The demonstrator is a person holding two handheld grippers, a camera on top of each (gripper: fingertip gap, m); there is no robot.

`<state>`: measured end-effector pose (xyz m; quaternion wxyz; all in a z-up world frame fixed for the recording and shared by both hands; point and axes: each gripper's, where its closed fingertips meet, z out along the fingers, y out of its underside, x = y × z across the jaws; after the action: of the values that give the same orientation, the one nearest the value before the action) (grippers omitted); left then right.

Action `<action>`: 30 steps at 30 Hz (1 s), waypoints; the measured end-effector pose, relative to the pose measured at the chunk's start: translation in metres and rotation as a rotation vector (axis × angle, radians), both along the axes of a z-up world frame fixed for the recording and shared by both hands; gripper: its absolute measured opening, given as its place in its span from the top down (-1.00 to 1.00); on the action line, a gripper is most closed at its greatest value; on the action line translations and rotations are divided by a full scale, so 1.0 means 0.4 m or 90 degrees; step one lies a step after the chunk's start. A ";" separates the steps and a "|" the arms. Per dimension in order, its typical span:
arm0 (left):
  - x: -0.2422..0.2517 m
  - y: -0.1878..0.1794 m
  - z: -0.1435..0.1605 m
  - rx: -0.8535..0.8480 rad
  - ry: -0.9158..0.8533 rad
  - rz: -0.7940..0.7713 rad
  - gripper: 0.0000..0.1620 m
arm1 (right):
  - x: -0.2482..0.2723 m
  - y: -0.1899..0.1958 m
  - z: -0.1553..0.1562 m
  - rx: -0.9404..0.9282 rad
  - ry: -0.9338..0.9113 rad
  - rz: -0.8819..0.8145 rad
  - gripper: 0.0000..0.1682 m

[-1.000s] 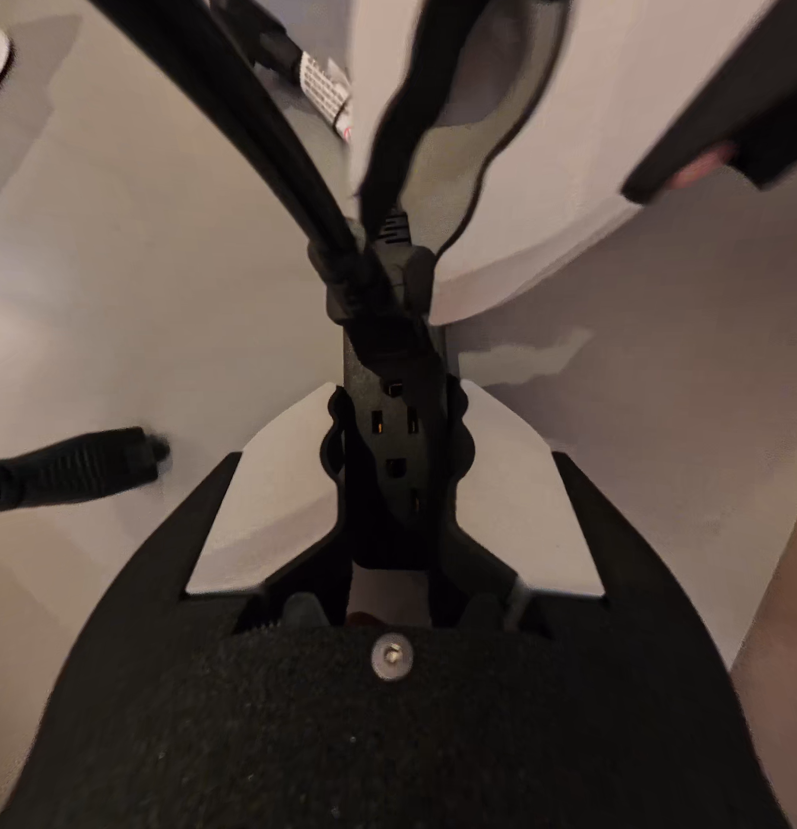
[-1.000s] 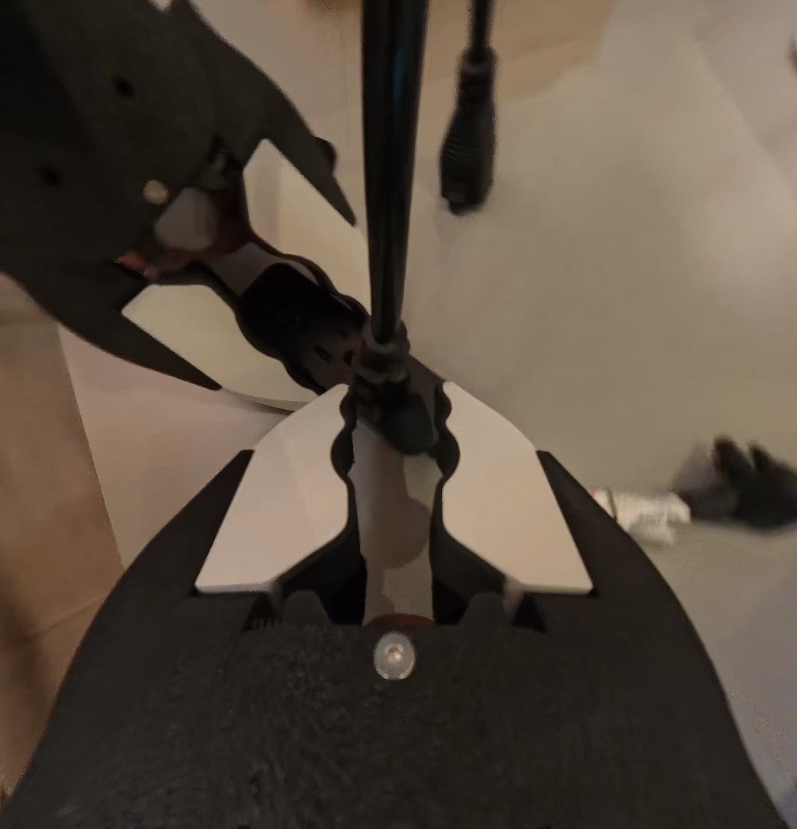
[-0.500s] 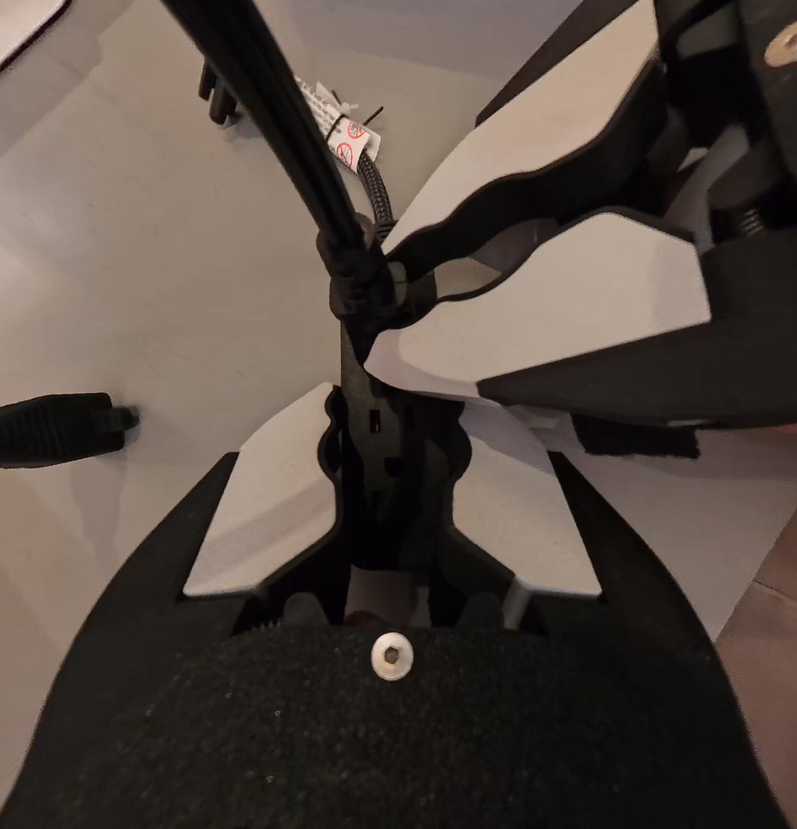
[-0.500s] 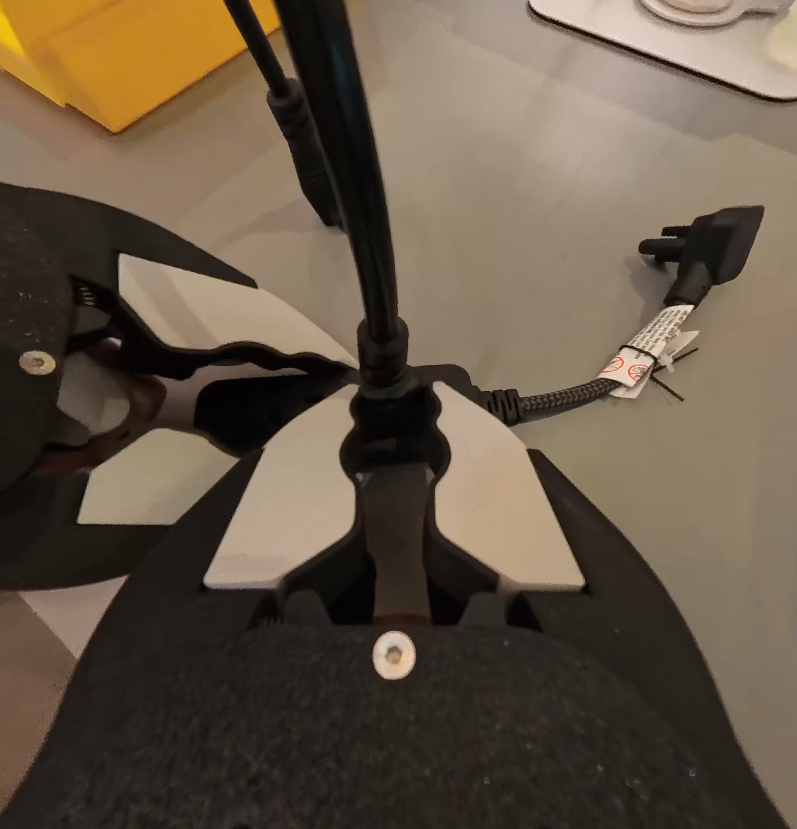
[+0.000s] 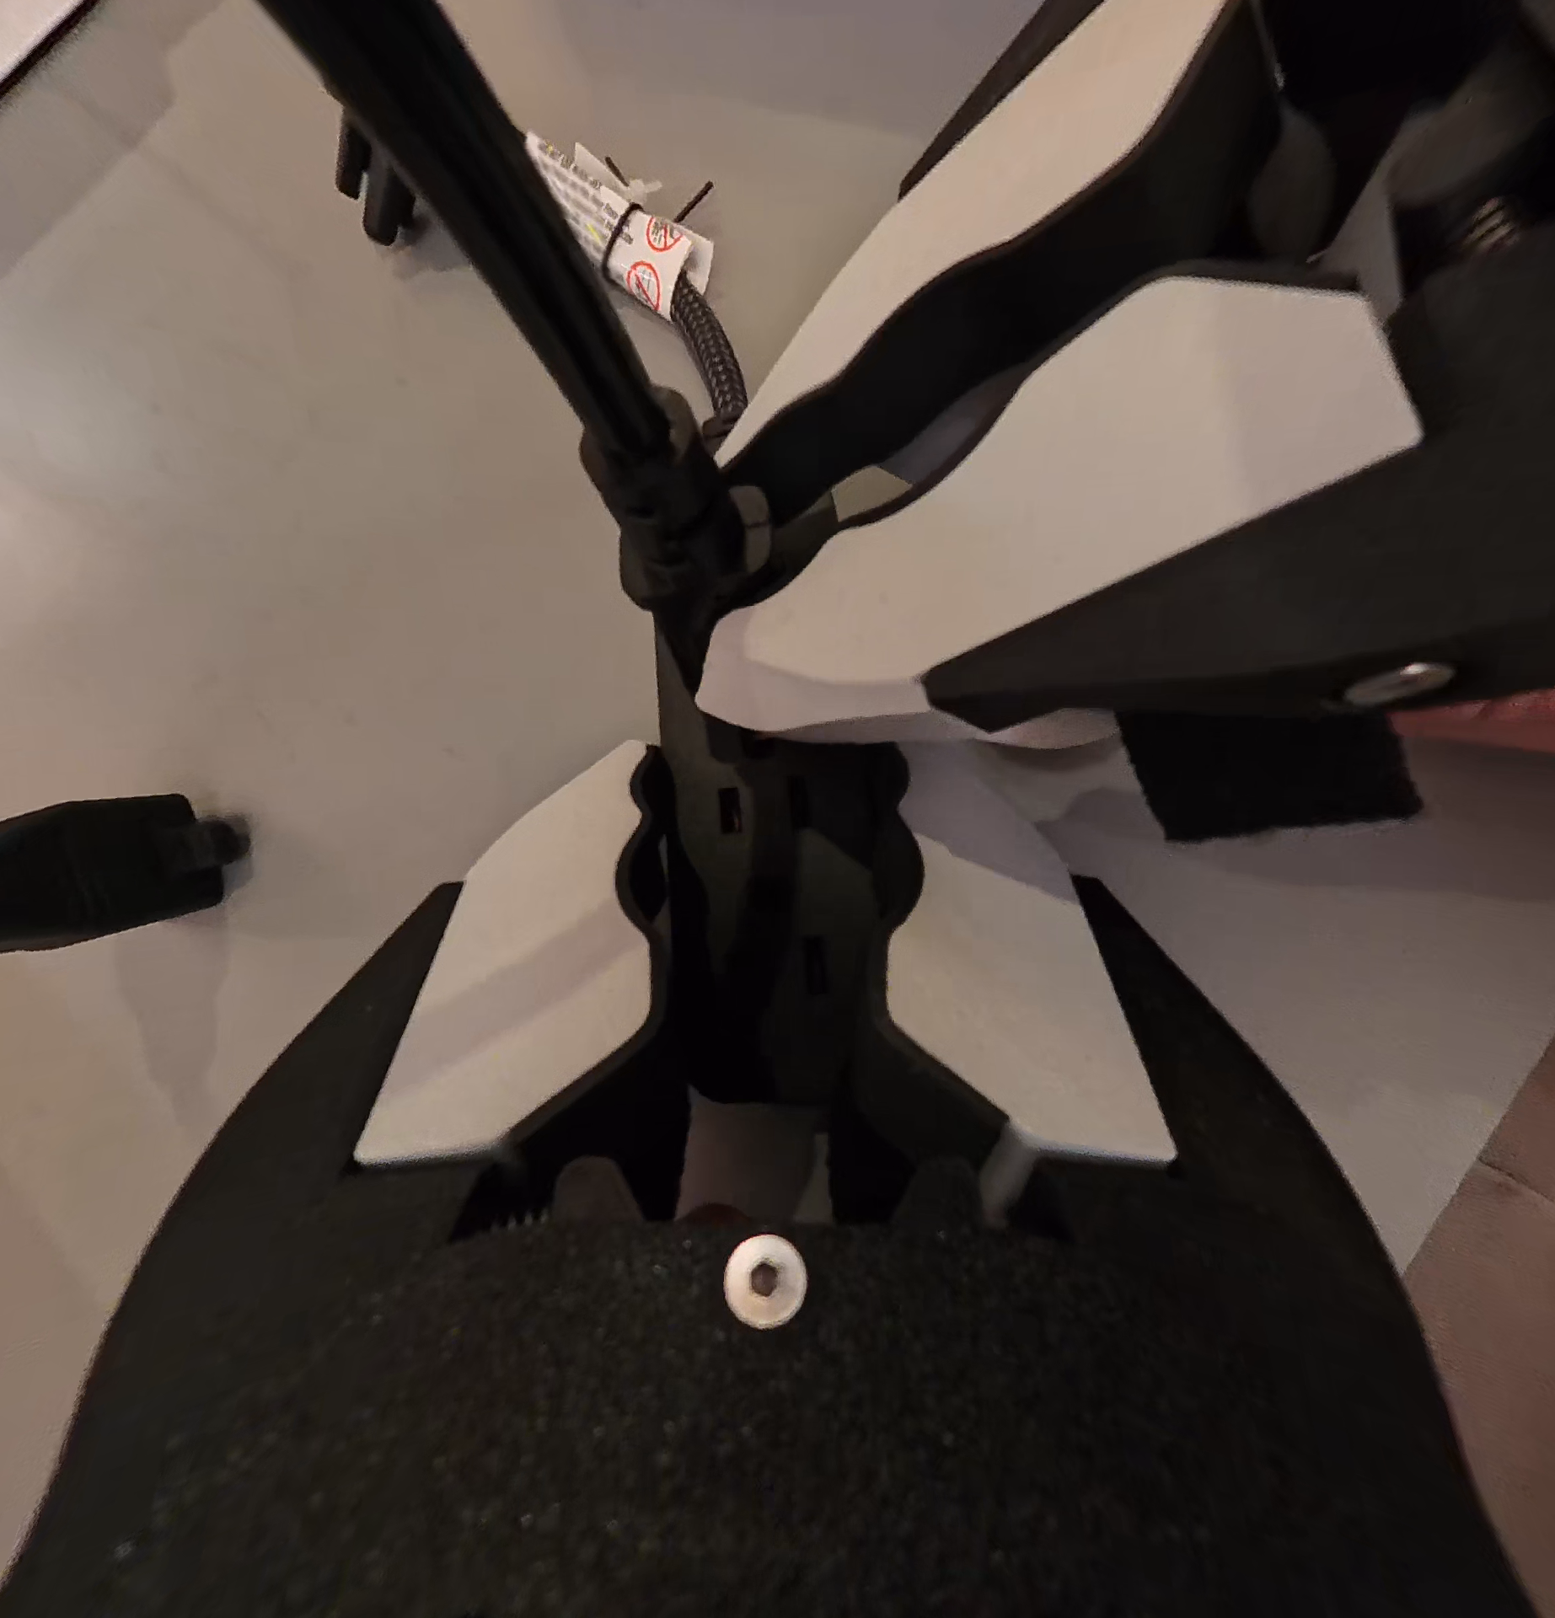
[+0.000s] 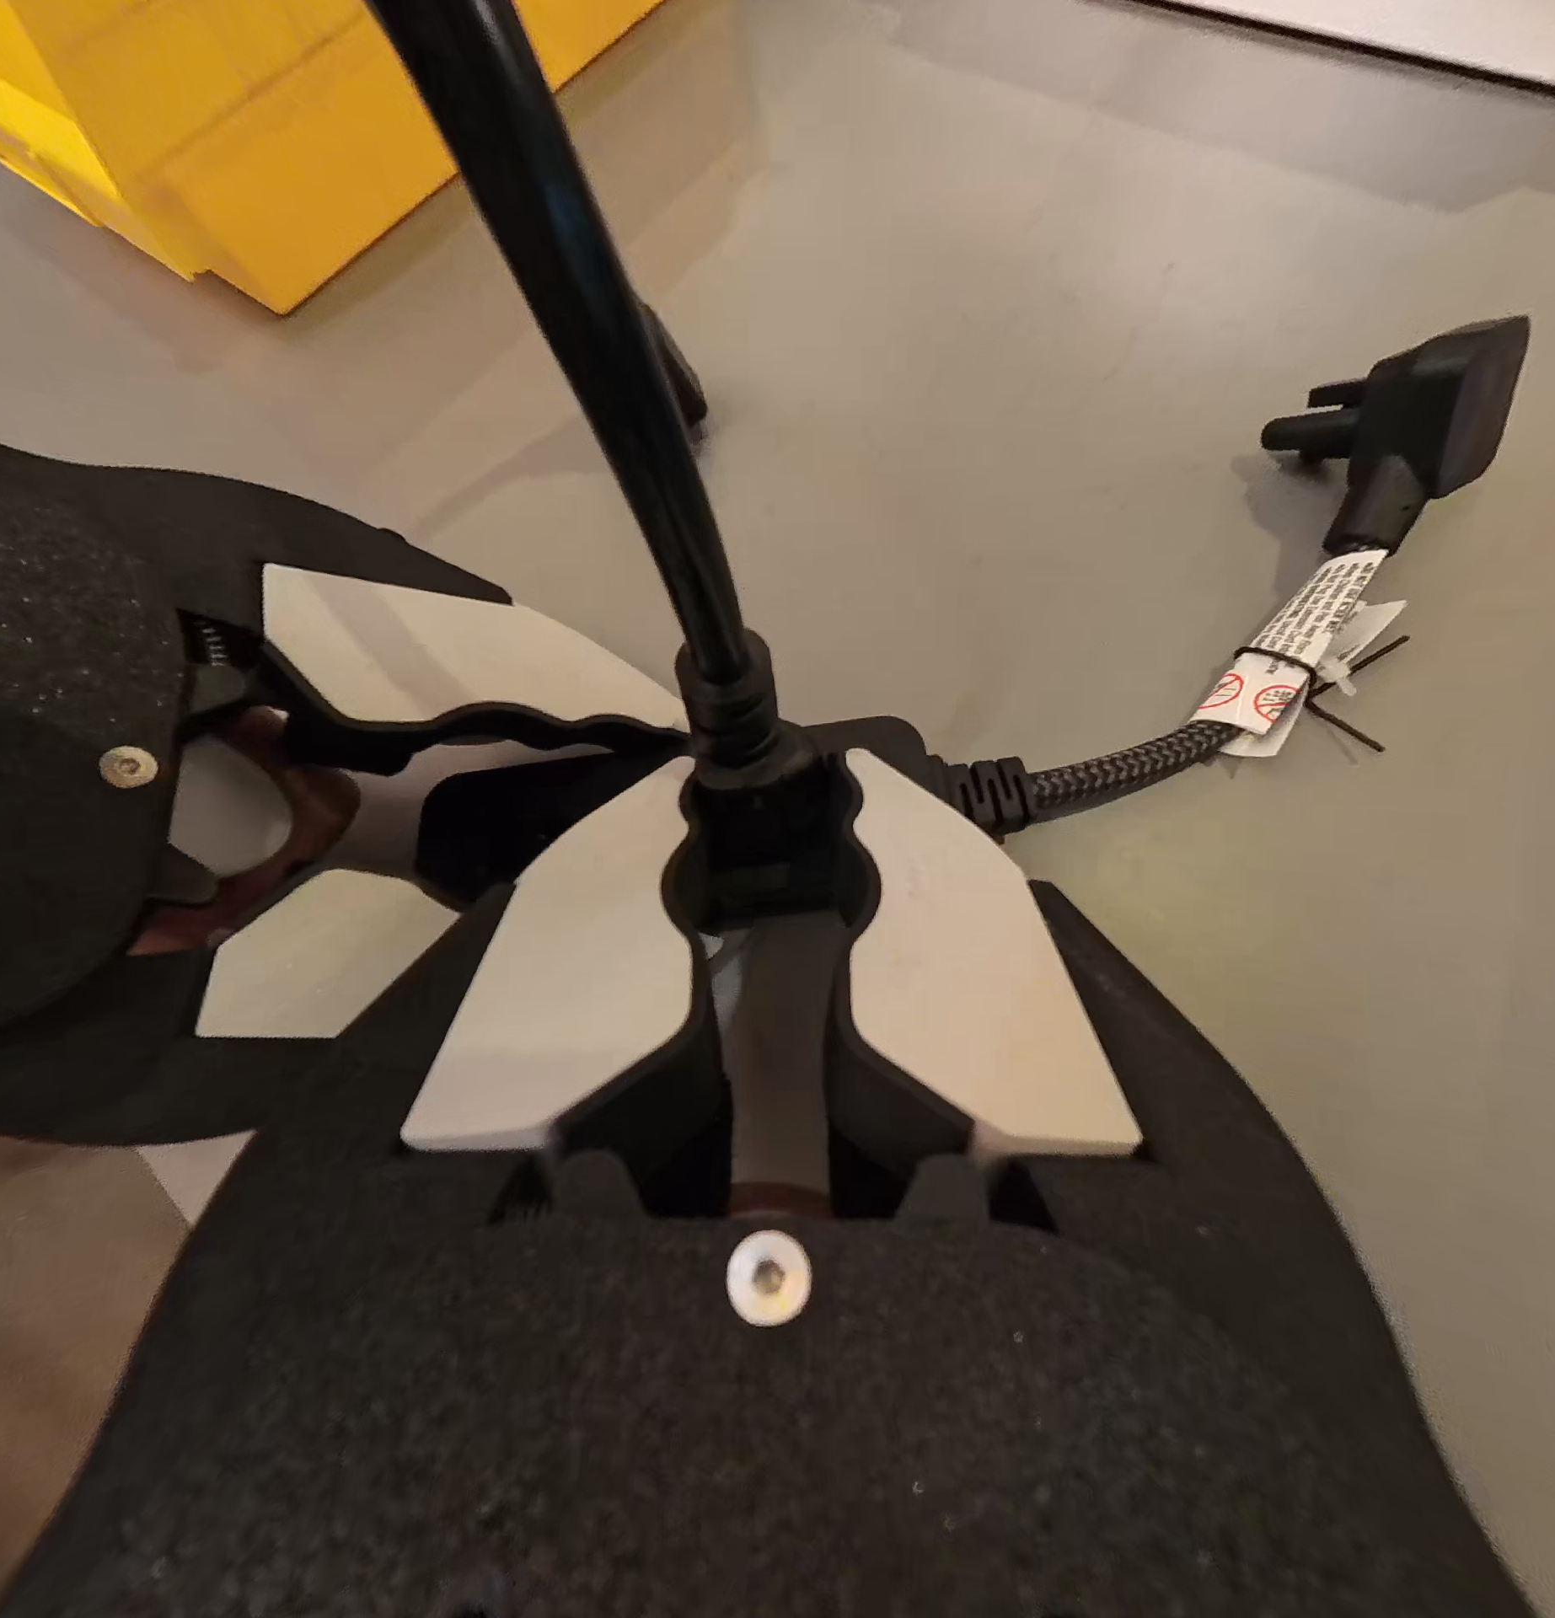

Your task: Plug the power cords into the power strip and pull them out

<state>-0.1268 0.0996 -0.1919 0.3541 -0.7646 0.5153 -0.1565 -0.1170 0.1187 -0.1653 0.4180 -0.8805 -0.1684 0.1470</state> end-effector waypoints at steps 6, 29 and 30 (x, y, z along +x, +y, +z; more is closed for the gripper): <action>-0.004 0.012 -0.002 0.021 0.038 0.002 0.43 | -0.005 0.005 -0.001 0.045 -0.065 -0.007 0.74; -0.005 0.010 0.000 0.012 0.034 0.004 0.43 | -0.006 0.000 0.006 0.048 -0.087 0.024 0.74; -0.006 0.014 0.003 0.008 0.028 0.007 0.43 | -0.008 0.005 0.011 0.064 -0.122 0.023 0.75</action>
<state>-0.1291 0.1051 -0.1907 0.3484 -0.7685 0.5196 -0.1344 -0.1201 0.1206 -0.1608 0.4409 -0.8652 -0.2308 0.0612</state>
